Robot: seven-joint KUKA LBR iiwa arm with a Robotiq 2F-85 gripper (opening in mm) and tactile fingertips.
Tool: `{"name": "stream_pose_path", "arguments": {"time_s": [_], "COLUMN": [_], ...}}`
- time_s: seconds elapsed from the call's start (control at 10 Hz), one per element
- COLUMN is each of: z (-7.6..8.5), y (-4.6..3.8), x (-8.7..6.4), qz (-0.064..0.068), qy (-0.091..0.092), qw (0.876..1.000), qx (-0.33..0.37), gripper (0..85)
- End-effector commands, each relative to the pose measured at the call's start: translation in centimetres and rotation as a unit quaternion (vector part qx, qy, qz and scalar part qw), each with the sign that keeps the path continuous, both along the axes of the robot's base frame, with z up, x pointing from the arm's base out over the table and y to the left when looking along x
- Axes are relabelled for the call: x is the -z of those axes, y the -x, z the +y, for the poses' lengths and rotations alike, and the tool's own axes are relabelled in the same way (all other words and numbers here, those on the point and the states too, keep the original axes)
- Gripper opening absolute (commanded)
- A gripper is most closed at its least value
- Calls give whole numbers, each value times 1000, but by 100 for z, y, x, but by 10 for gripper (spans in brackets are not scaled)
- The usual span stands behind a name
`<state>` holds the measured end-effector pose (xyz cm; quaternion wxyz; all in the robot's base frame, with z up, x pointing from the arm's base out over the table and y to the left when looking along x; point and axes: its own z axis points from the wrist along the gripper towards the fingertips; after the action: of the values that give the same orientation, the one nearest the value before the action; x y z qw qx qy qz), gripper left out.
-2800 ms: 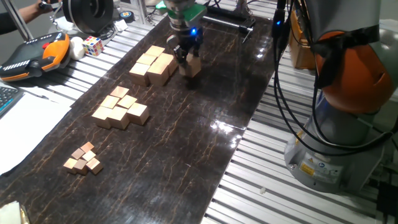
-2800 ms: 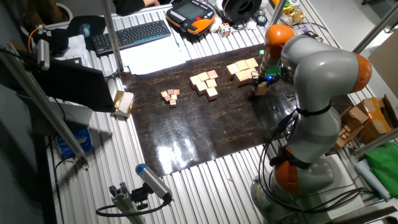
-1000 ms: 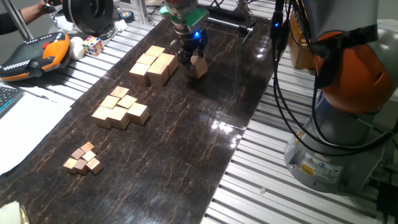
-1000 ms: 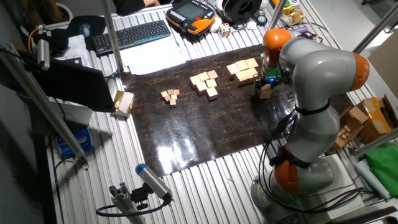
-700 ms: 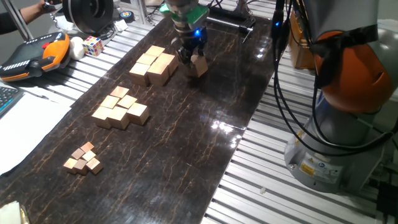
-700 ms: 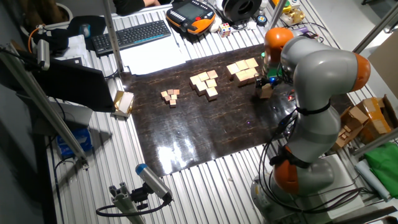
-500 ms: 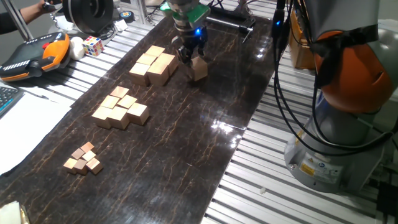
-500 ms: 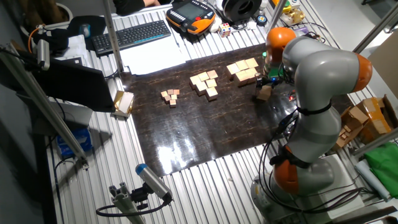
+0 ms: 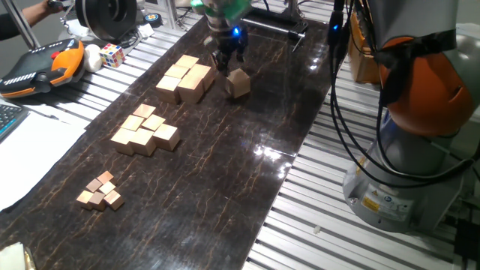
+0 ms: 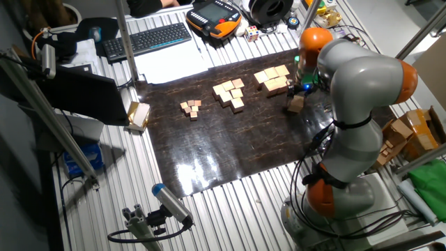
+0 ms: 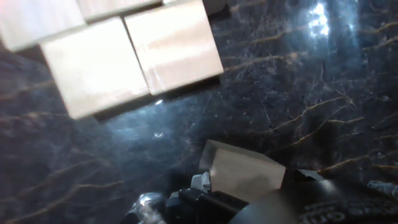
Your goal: Stack the blocks into a pyramid shape
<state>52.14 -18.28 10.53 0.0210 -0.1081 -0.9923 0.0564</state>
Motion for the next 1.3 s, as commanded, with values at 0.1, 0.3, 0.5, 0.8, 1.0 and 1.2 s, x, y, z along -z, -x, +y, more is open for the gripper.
{"name": "stream_pose_path", "arguments": {"time_s": [0.1, 0.3, 0.5, 0.8, 1.0, 1.2], "z": [209, 524, 816, 1136, 1241, 1240], "y": [-134, -316, -440, -498, -531, -588], "x": [-136, -162, -160, -111, 15, 75], "qz": [1, 0, -2, -9, -16, -20], "qy": [2, 3, 4, 6, 1, -1], "qw": [1000, 1000, 999, 999, 998, 998], "qx": [2, 13, 32, 52, 55, 51], "gripper": [687, 687, 683, 683, 687, 697]}}
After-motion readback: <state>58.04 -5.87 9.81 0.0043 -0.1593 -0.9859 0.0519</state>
